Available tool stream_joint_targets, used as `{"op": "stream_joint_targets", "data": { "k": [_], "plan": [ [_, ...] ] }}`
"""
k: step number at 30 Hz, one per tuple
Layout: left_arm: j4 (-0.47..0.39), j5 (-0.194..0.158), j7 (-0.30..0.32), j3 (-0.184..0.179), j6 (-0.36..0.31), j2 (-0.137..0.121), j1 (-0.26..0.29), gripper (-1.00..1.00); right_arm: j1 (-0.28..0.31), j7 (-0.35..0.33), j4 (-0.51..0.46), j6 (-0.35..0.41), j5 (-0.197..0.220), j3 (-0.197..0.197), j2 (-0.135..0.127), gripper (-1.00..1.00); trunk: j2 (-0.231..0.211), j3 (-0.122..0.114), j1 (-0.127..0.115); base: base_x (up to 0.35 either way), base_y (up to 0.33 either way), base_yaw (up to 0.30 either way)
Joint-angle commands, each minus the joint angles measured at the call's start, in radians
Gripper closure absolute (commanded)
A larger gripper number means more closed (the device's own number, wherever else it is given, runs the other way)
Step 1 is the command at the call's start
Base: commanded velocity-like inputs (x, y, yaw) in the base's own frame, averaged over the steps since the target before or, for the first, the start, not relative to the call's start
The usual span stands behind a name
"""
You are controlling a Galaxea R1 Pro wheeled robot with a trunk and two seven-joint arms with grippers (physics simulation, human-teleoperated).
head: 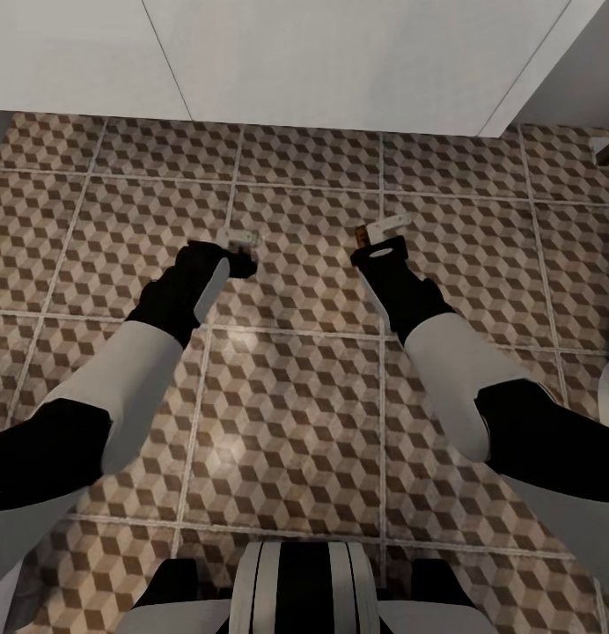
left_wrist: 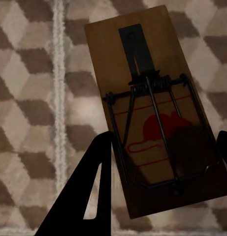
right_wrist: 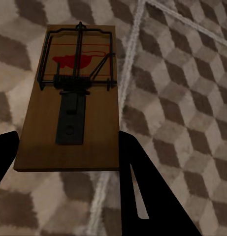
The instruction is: Take the four mousetraps from the cabinet in the bathroom and place them on the bathroom floor. Make sure all four end up on the same floor surface, and ensure that at least two of them are either under or directly next to the same bathroom sink.
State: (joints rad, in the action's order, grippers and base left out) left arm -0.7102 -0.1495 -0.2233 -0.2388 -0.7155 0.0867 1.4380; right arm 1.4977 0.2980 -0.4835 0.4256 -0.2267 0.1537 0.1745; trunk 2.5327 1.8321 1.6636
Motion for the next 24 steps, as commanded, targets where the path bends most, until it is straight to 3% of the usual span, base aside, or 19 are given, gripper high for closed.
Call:
{"op": "stream_joint_targets", "data": {
  "k": [1,5,7,14,18,24],
  "plan": [
    [0.029,-0.01,-0.007,-0.002,0.031,-0.001,0.003,1.0,0.001,-0.001,0.002,0.007,-0.004,0.003,0.0,1.0,0.0,0.0,0.0,0.0,0.0,0.0],
    [0.151,-0.012,-0.002,-0.002,0.187,0.0,0.006,1.0,0.002,-0.037,0.024,-0.01,-0.004,0.004,0.0,1.0,0.0,0.0,0.0,0.0,0.0,0.0],
    [0.195,-0.013,-0.001,-0.002,0.226,0.0,0.007,1.0,0.002,-0.06,0.043,-0.034,-0.004,0.004,0.0,1.0,0.0,0.0,0.0,0.0,0.0,0.0],
    [0.248,-0.013,0.002,-0.004,0.274,-0.001,0.007,1.0,0.003,-0.095,0.134,-0.099,-0.003,0.004,0.0,1.0,0.0,0.0,0.0,0.0,0.0,0.0],
    [0.257,-0.014,0.002,-0.006,0.351,-0.001,0.007,1.0,0.003,-0.098,0.165,-0.134,-0.003,0.004,0.0,1.0,0.0,0.0,0.0,0.0,0.0,0.0],
    [0.284,-0.013,0.021,-0.009,0.413,-0.001,0.007,1.0,0.003,-0.119,0.198,-0.157,-0.003,0.003,0.0,1.0,0.0,0.0,0.0,0.0,0.0,0.0]
  ]
}}
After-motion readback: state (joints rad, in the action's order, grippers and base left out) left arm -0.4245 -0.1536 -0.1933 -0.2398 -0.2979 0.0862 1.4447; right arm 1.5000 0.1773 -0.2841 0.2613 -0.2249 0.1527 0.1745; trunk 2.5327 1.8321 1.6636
